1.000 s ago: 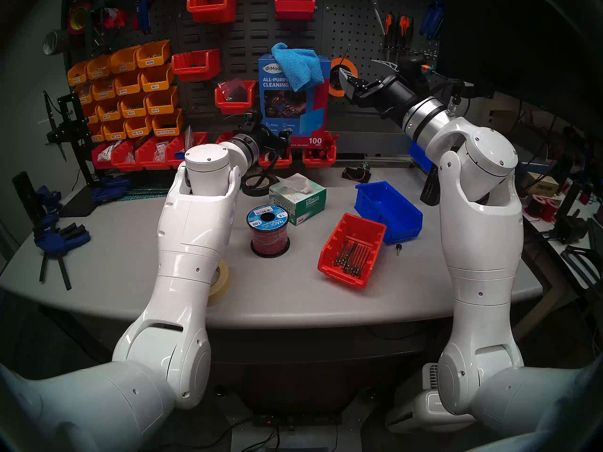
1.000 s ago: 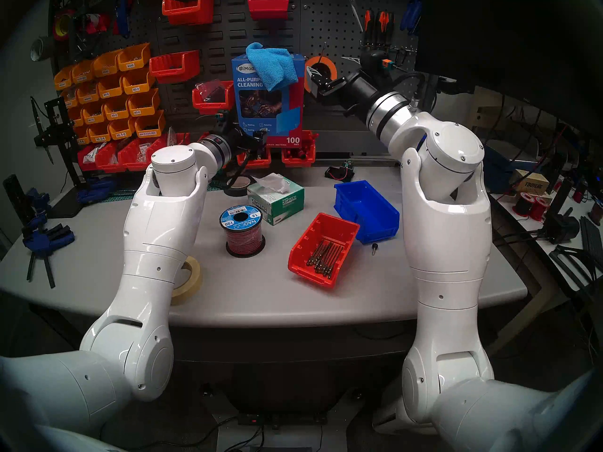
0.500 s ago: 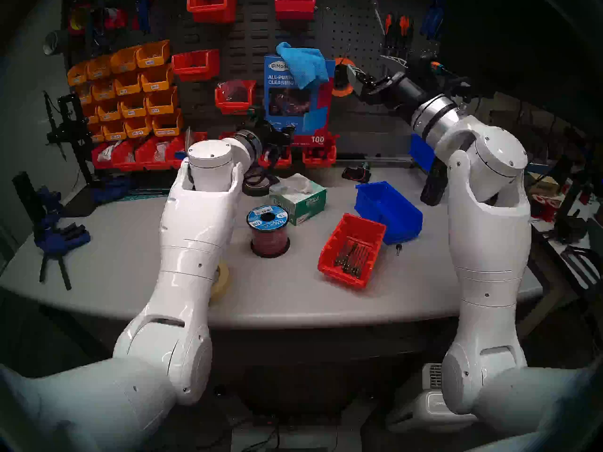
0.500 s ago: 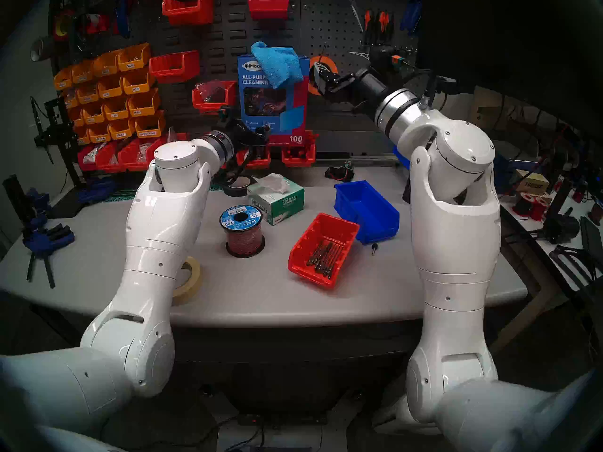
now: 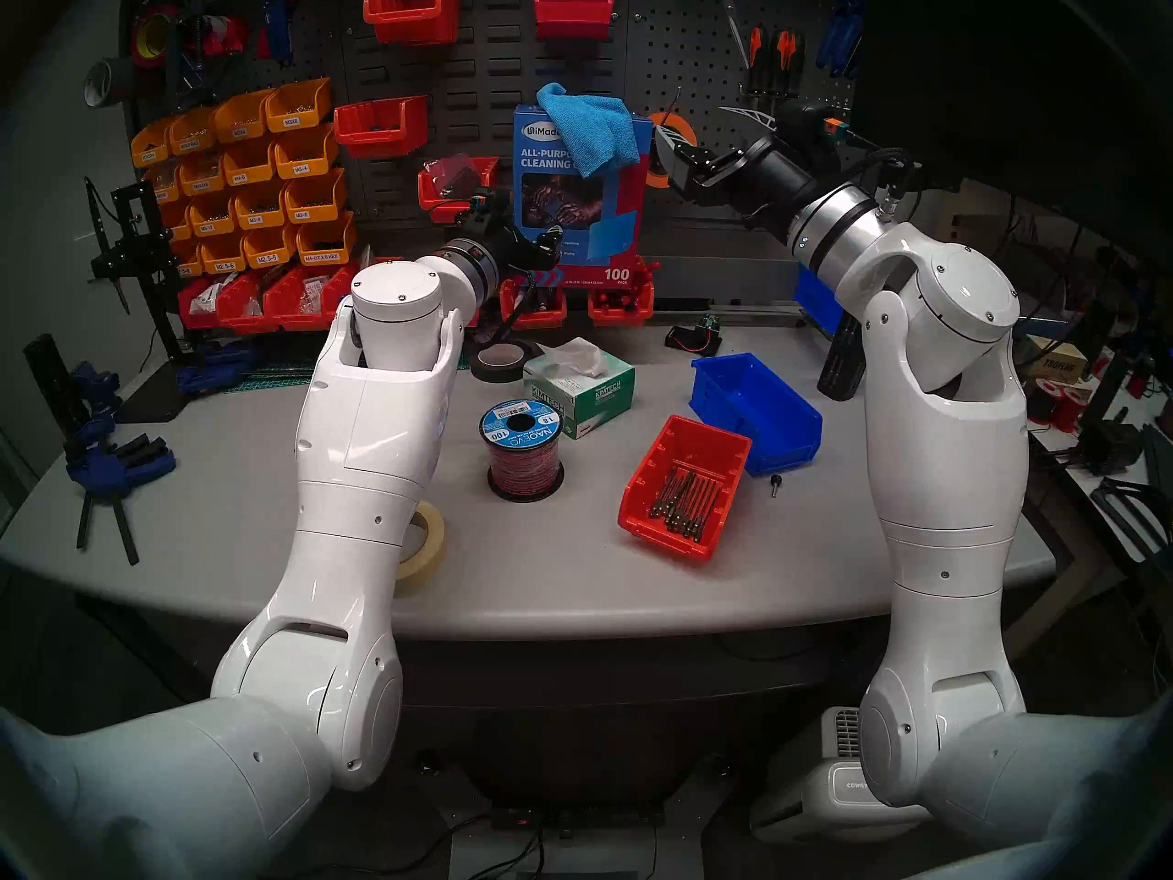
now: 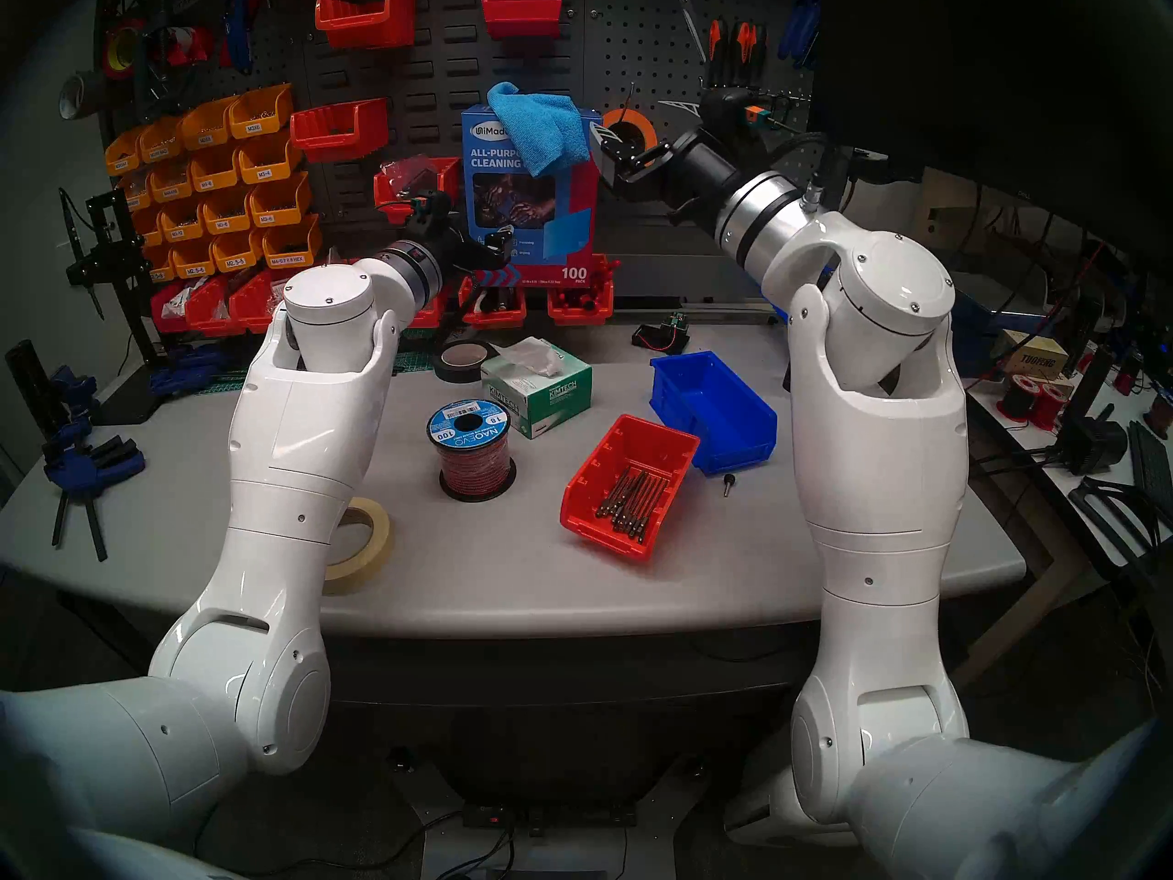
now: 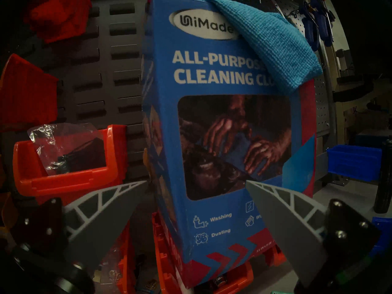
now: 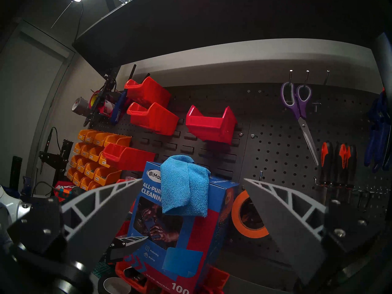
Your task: Take out a shop towel
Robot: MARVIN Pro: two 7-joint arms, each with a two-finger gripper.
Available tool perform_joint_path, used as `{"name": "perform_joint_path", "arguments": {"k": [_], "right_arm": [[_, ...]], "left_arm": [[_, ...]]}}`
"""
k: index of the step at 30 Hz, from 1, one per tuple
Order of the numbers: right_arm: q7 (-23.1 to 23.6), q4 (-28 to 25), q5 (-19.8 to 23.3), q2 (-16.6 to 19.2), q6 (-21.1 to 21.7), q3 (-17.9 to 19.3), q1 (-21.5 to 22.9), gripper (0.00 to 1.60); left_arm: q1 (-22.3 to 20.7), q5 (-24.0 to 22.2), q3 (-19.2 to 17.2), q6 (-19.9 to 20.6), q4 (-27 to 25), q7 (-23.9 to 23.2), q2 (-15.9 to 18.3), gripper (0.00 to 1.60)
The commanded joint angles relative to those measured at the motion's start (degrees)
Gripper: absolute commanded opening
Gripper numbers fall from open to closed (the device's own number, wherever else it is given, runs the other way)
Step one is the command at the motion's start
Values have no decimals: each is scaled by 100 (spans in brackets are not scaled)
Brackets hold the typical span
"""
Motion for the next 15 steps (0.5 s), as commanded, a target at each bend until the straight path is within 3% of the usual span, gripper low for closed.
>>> {"name": "perform_joint_path", "arguments": {"k": [1, 15], "right_arm": [[23, 36, 30, -44, -66, -40, 303, 160], [142, -5, 93, -8, -59, 51, 287, 160]], "left_arm": [[-117, 48, -73, -71, -336, 77, 56, 160], [-56, 98, 68, 35, -442, 121, -89, 160]]}}
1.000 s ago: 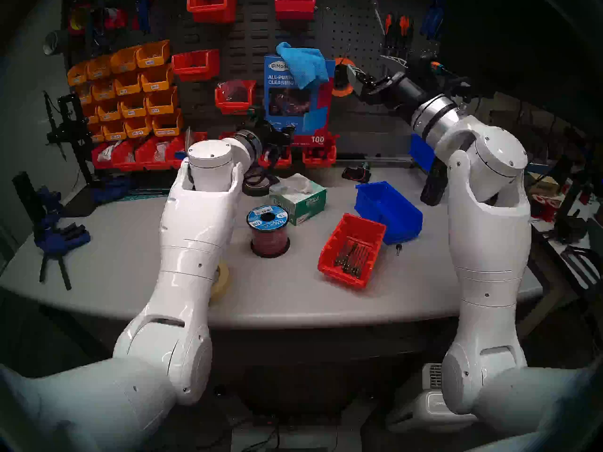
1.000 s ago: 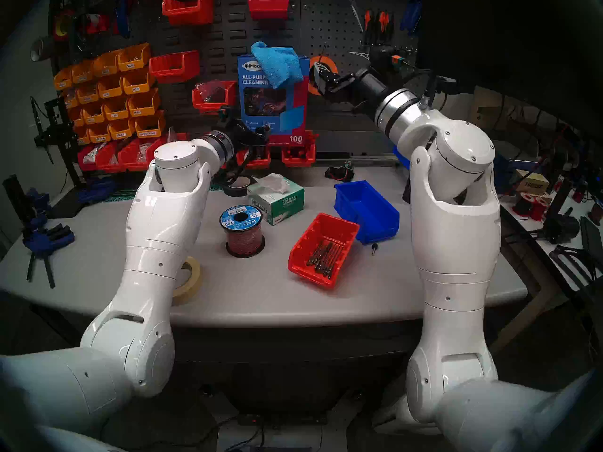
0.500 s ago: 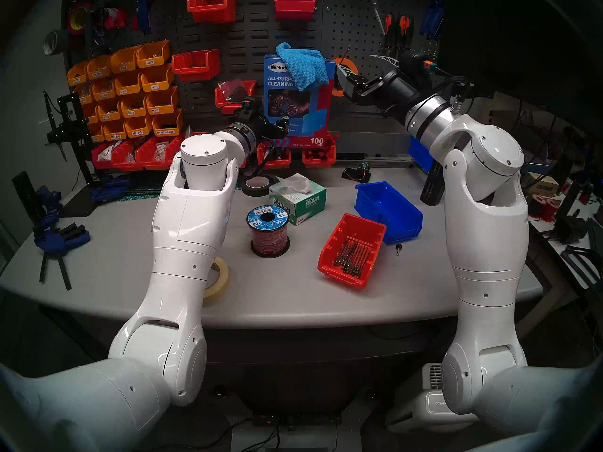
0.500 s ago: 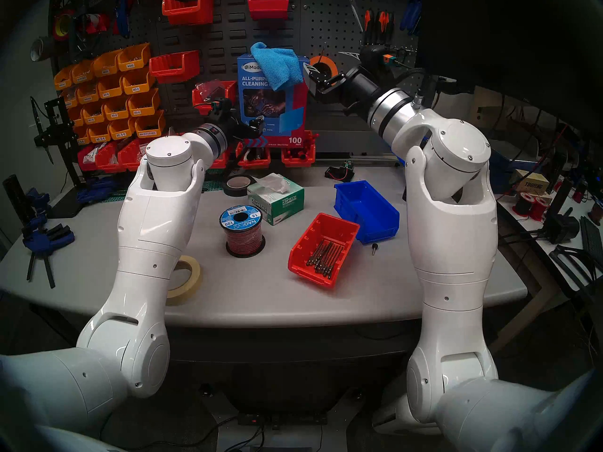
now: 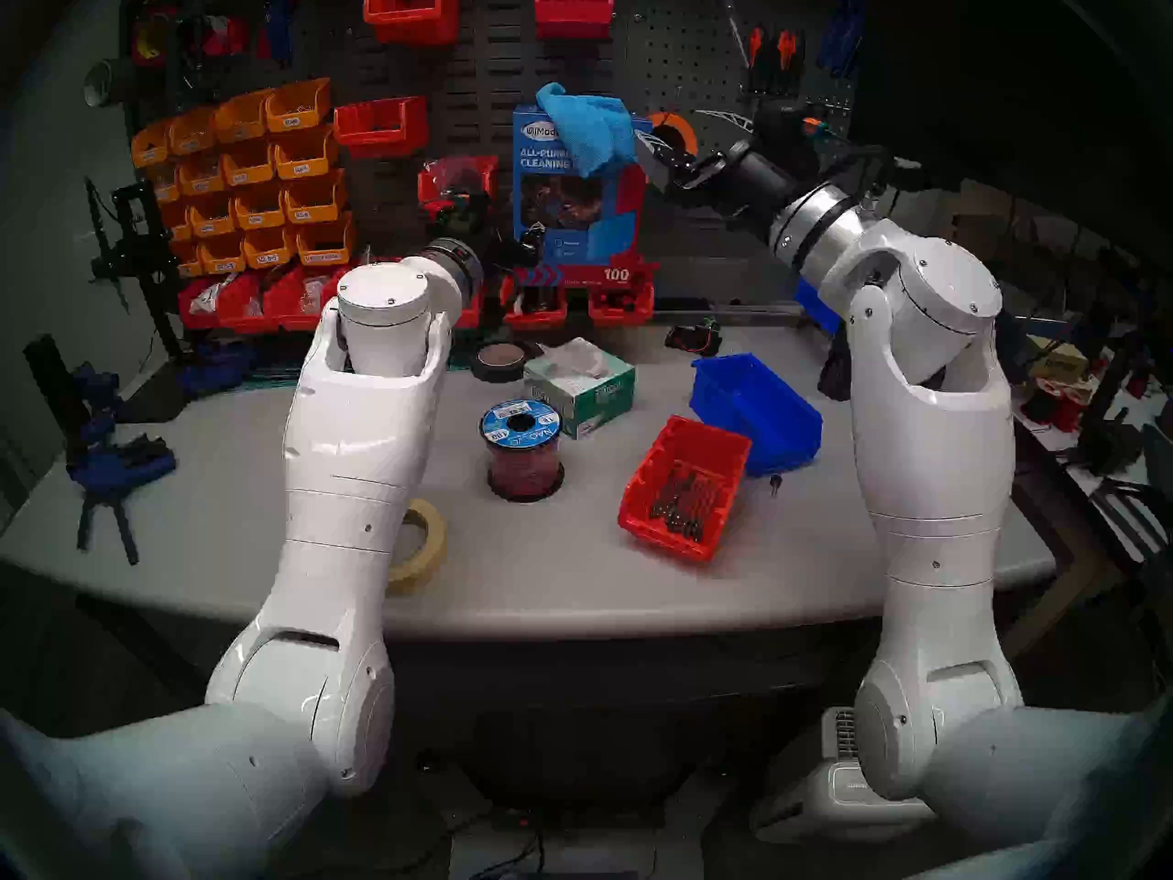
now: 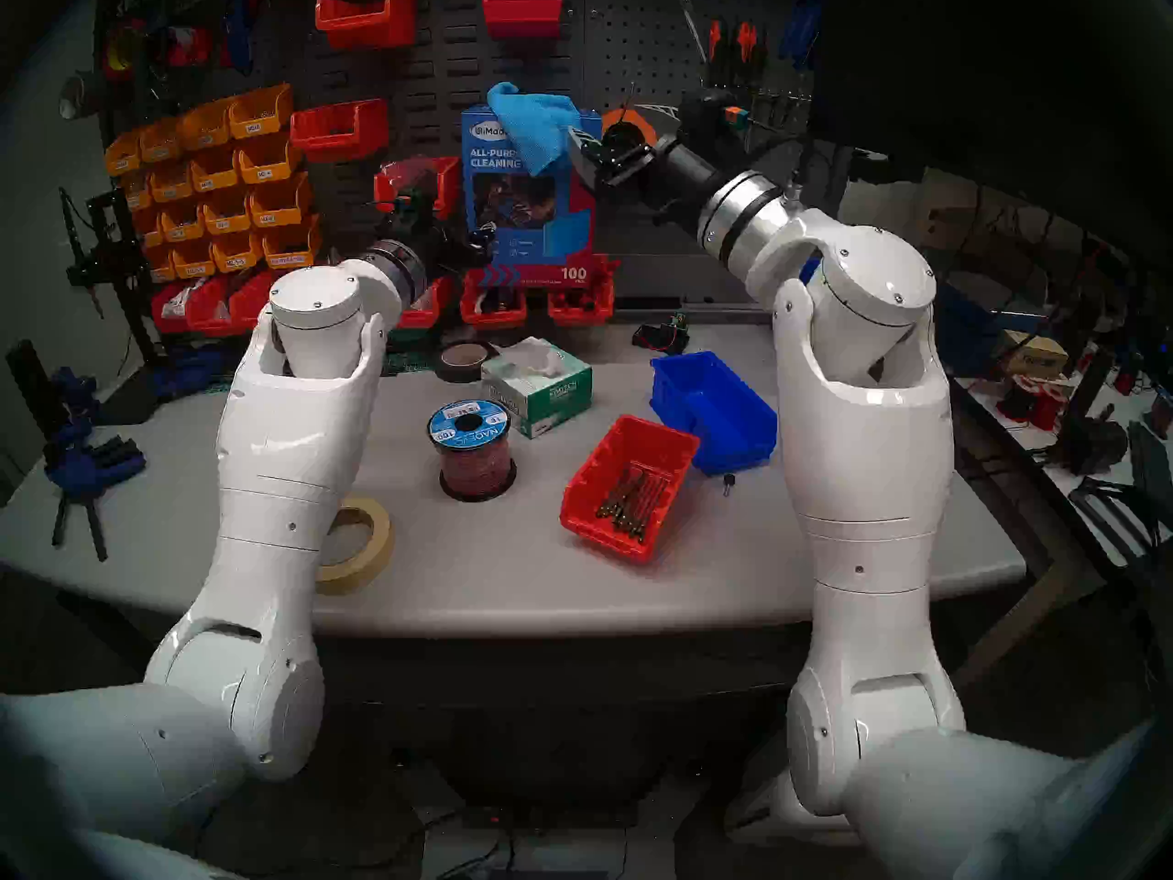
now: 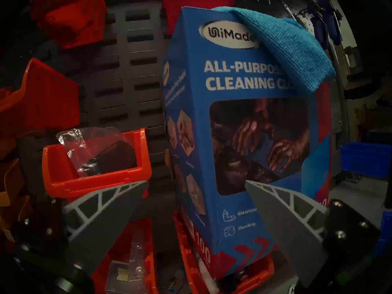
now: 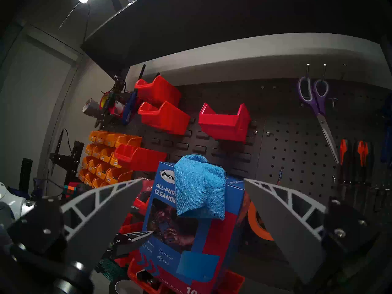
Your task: Take out a shop towel
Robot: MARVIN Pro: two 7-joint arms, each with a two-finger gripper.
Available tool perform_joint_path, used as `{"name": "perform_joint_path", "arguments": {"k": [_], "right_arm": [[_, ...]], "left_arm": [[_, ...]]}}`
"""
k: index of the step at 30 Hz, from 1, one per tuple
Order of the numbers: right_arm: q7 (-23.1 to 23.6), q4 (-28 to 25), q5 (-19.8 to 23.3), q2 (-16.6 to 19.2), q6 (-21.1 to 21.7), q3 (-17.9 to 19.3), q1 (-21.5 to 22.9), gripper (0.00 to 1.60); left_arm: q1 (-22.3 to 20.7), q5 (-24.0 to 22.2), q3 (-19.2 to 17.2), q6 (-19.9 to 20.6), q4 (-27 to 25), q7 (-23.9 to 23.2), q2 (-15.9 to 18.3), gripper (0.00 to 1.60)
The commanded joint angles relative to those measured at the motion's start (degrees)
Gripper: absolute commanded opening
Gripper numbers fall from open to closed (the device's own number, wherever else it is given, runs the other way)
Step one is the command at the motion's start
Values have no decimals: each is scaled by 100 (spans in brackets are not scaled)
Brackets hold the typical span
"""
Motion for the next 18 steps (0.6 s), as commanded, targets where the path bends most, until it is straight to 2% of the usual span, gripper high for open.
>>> {"name": "perform_joint_path", "arguments": {"k": [1, 18], "right_arm": [[-13, -216, 14, 41, -42, 136, 124, 160], [-11, -420, 46, 108, 2, 325, -77, 160]], "left_arm": [[-197, -47, 103, 4, -211, -39, -131, 160], [-238, -82, 302, 36, -155, 19, -243, 160]]}}
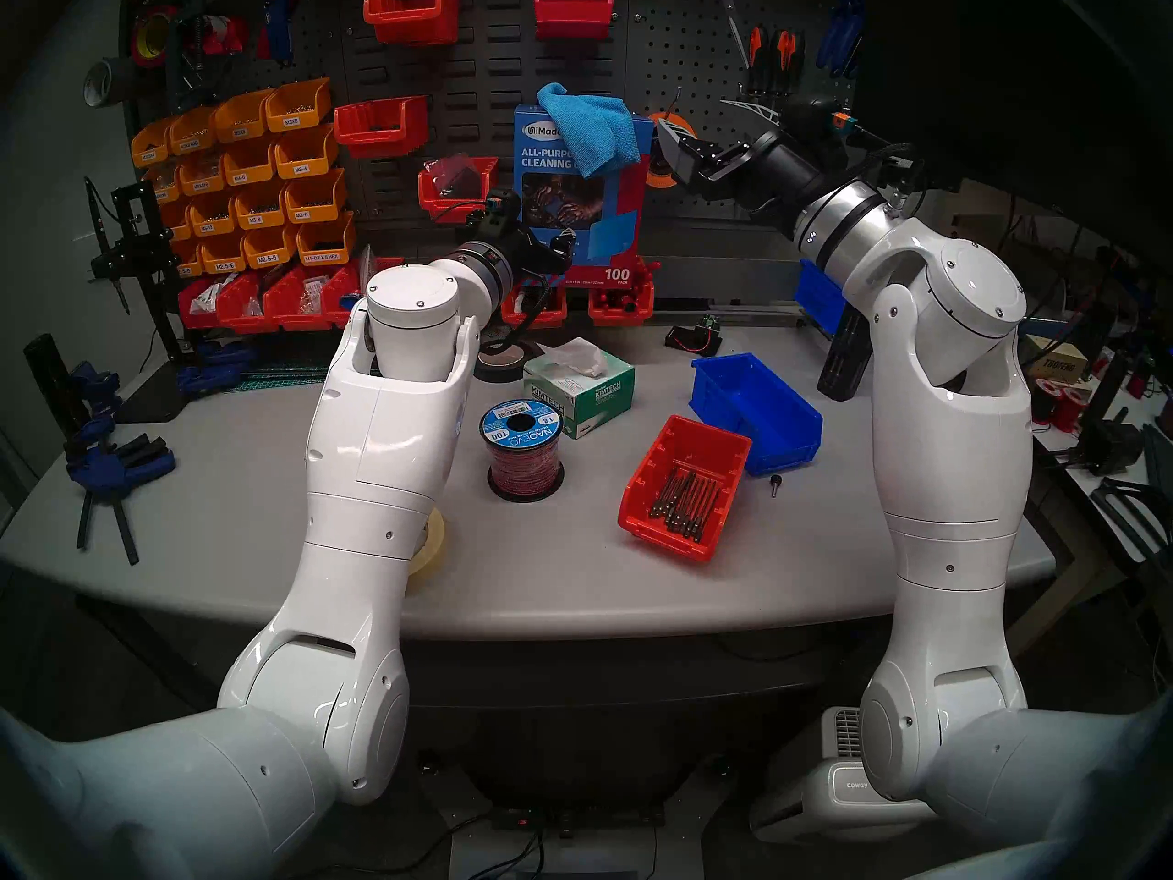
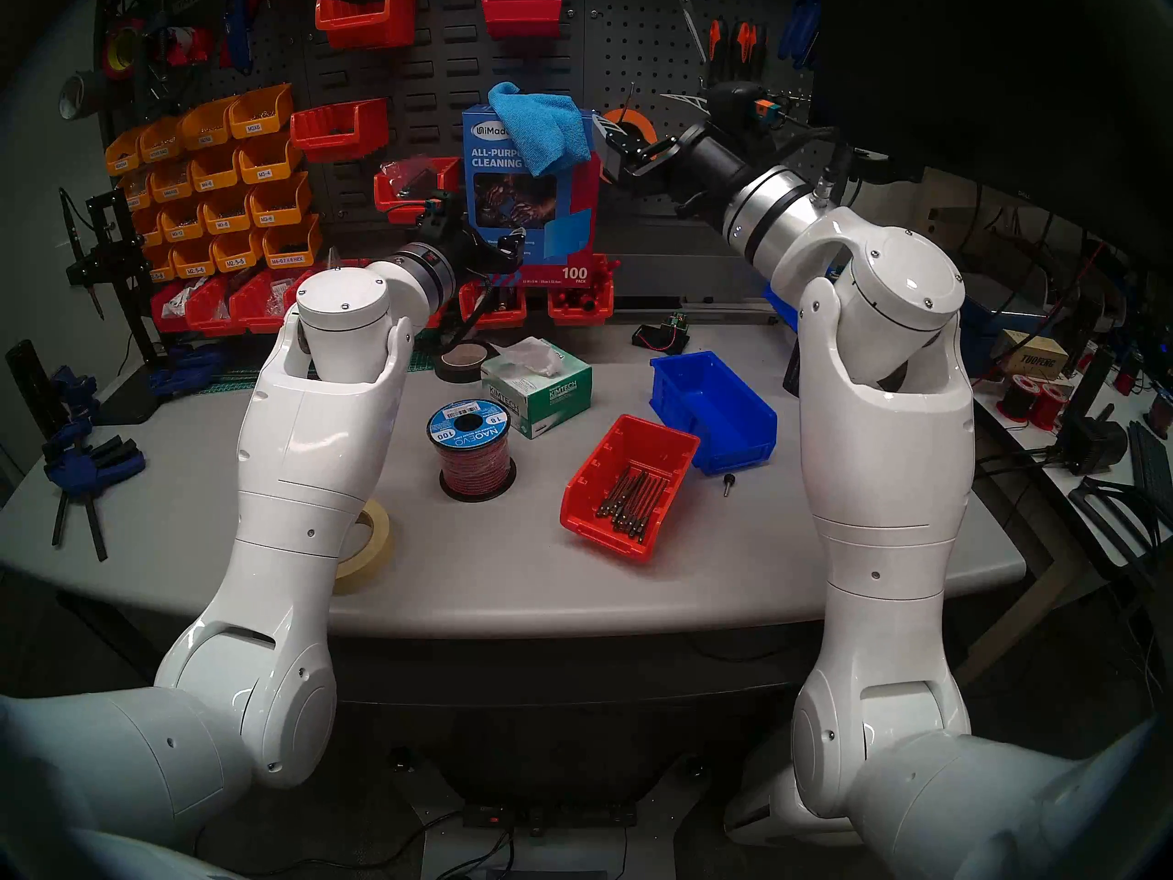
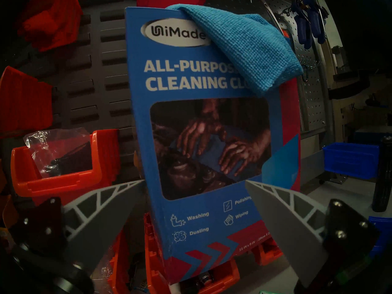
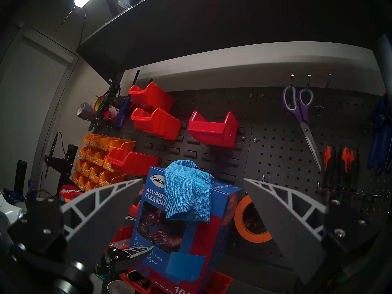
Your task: Take out a shop towel
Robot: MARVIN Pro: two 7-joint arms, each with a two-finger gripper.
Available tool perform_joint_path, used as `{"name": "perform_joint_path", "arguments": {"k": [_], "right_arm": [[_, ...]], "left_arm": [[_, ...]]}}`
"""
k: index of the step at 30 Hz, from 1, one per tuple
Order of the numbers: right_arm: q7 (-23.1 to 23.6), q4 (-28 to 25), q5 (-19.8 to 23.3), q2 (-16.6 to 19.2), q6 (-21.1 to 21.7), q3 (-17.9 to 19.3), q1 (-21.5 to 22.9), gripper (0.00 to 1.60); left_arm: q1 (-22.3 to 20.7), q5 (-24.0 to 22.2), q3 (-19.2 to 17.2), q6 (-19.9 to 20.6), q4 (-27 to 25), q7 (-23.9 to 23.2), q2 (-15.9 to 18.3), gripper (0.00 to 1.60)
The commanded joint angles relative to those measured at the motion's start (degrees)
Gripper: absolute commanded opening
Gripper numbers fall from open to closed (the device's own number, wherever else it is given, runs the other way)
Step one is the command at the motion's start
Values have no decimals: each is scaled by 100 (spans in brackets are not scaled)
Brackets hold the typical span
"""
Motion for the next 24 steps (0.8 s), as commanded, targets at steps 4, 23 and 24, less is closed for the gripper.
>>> {"name": "perform_joint_path", "arguments": {"k": [4, 23, 24], "right_arm": [[-33, -213, -7, 30, 2, 60, 36, 160], [181, 356, 11, 95, 128, -359, 841, 160], [199, 370, 16, 98, 135, -374, 861, 160]], "left_arm": [[-278, -40, 37, -53, -91, -1, -96, 160], [-326, -23, -8, -40, -50, 90, -73, 160], [-328, -26, -7, -36, -56, 90, -76, 160]]}}
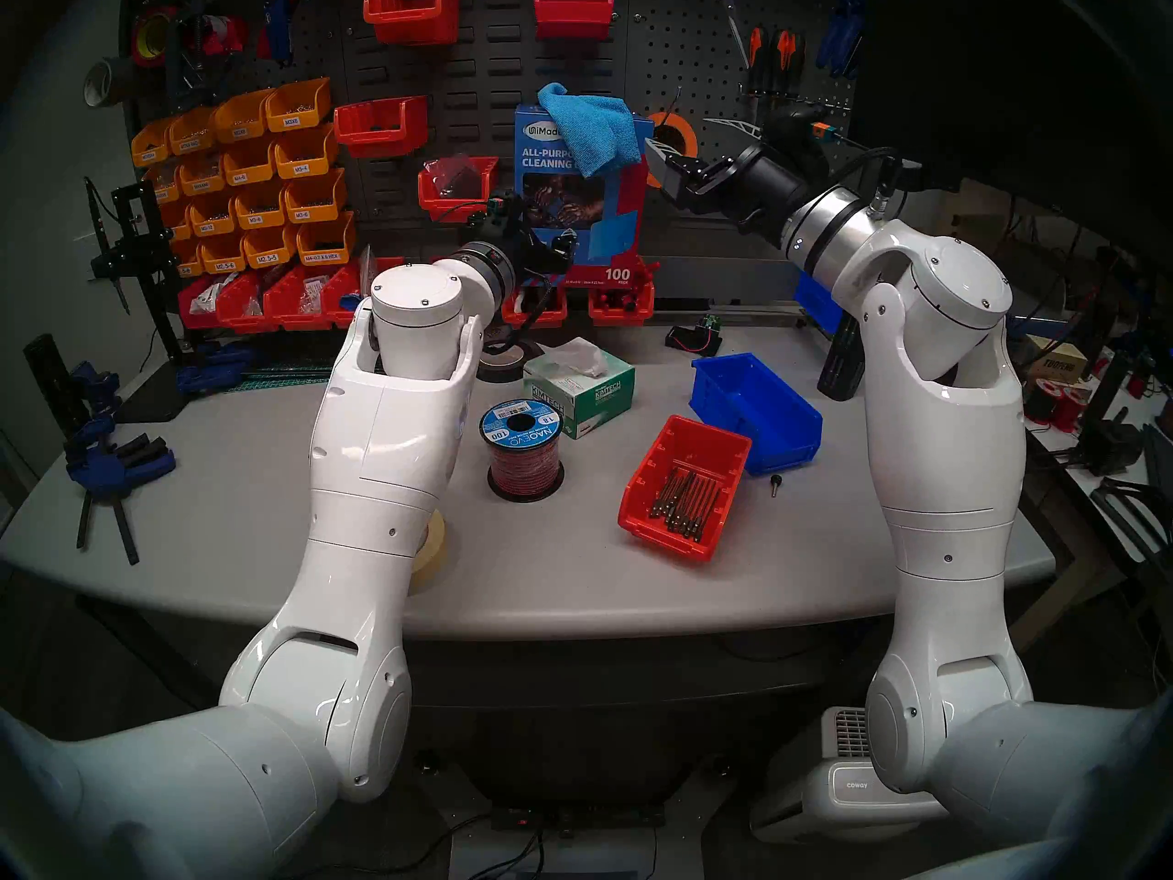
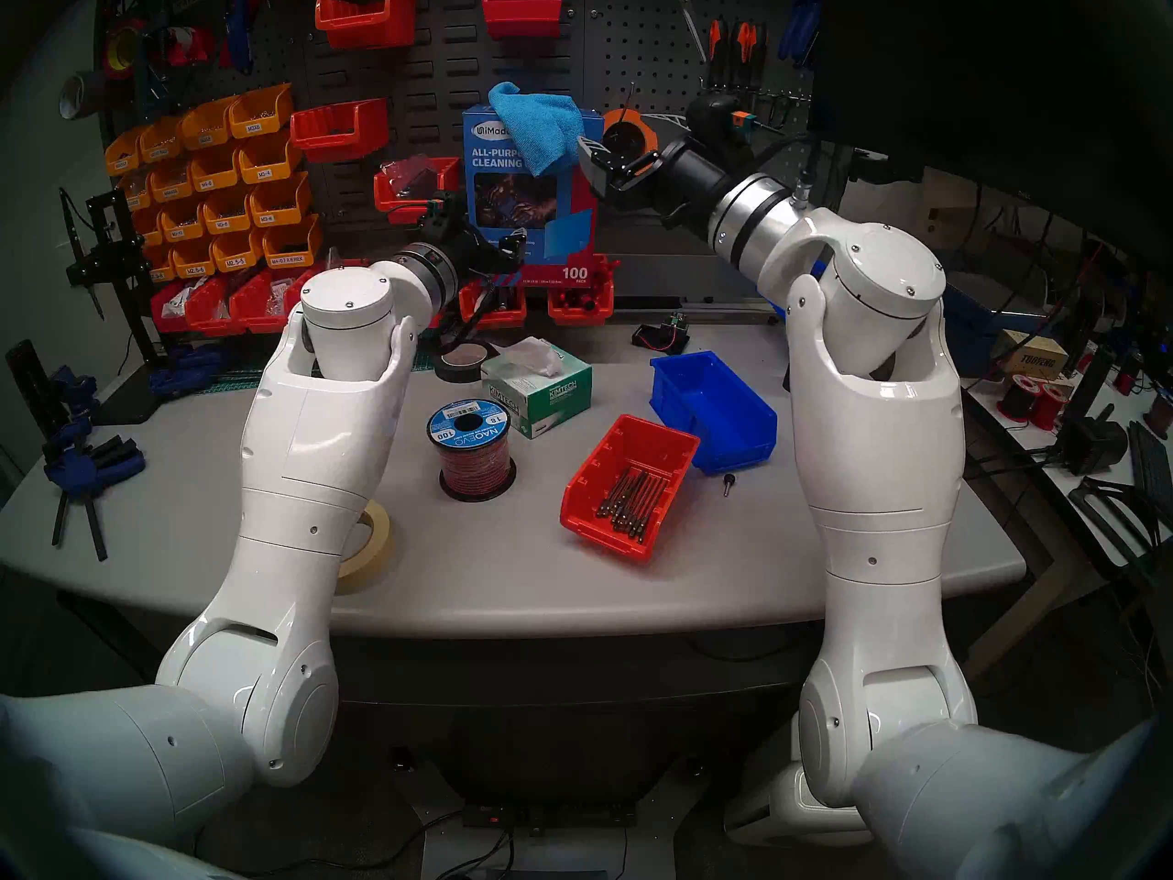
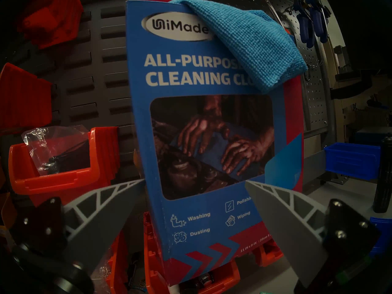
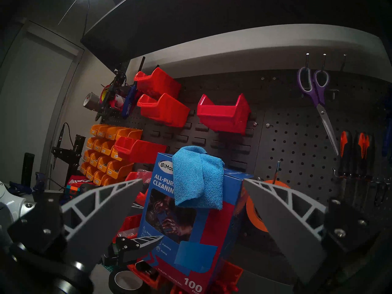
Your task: Take out a shop towel
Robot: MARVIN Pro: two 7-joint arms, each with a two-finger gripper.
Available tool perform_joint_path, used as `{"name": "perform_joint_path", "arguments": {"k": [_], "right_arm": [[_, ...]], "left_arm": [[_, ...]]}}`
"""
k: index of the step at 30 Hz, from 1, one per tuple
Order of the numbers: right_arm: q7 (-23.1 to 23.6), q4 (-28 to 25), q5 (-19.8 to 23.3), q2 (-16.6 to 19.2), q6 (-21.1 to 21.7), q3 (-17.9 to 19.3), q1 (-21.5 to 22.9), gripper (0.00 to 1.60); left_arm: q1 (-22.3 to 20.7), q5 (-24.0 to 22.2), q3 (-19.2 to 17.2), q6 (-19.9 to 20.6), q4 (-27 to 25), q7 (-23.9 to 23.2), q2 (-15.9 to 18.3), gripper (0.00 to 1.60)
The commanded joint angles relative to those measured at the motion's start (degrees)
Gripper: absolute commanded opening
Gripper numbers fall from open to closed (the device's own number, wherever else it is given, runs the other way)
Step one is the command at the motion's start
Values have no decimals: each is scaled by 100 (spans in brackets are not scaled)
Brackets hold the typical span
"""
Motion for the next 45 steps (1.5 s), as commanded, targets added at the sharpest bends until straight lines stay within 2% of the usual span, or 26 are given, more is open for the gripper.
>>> {"name": "perform_joint_path", "arguments": {"k": [1, 12, 14, 17, 18, 19, 22, 25, 26, 27, 28, 30, 31, 33, 34, 40, 42, 43, 45], "right_arm": [[46, -40, -16, 0, -17, -79, 582, 160], [486, 464, 159, 74, 348, -165, 1155, 160], [529, 438, 145, 76, 352, -151, 1126, 160], [580, 590, 82, 118, 426, -215, 1349, 160], [565, 508, 73, 90, 409, -186, 1234, 160], [595, 616, 27, 128, 450, -256, 1404, 160], [608, 671, -3, 76, 469, -311, 1484, 160], [619, 742, -99, 31, 481, -436, 1574, 160], [652, 921, -147, 45, 541, -547, 1833, 160], [611, 713, -184, -28, 442, -505, 1472, 160], [648, 901, -214, -27, 505, -612, 1724, 160], [668, 1104, -297, -90, 534, -756, 1886, 160], [638, 1035, -343, -157, 460, -734, 1689, 160], [676, 1330, -422, -168, 504, -877, 1963, 160], [661, 1335, -459, -206, 467, -877, 1887, 160], [680, 1883, -715, -276, 425, -1074, 2220, 160], [660, 1918, -792, -322, 369, -1055, 2160, 160], [683, 2070, -826, -312, 393, -1112, 2327, 160], [682, 2130, -895, -356, 364, -1101, 2337, 160]], "left_arm": [[-277, -11, -14, -34, -157, 26, -57, 160], [-238, -3, 2, 3, -207, 47, -43, 160], [-225, -3, 5, 5, -225, 50, -42, 160], [-213, -3, 11, 9, -241, 52, -40, 160], [-209, -3, 13, 10, -247, 53, -39, 160], [-206, 0, 16, 12, -250, 56, -37, 160], [-198, 2, 22, 19, -257, 62, -34, 160], [-188, 1, 24, 24, -269, 70, -35, 160], [-185, 1, 25, 25, -276, 72, -35, 160], [-181, -1, 28, 27, -287, 74, -37, 160], [-178, -2, 30, 29, -295, 75, -38, 160], [-171, -4, 34, 33, -309, 80, -41, 160], [-166, -6, 35, 36, -318, 84, -44, 160], [-156, -8, 38, 42, -343, 88, -45, 160], [-150, -9, 38, 44, -354, 89, -46, 160], [-108, -19, 38, 64, -440, 92, -42, 160], [-98, -20, 34, 70, -465, 97, -39, 160], [-92, -21, 33, 74, -476, 98, -37, 160], [-80, -22, 32, 83, -497, 100, -33, 160]]}}
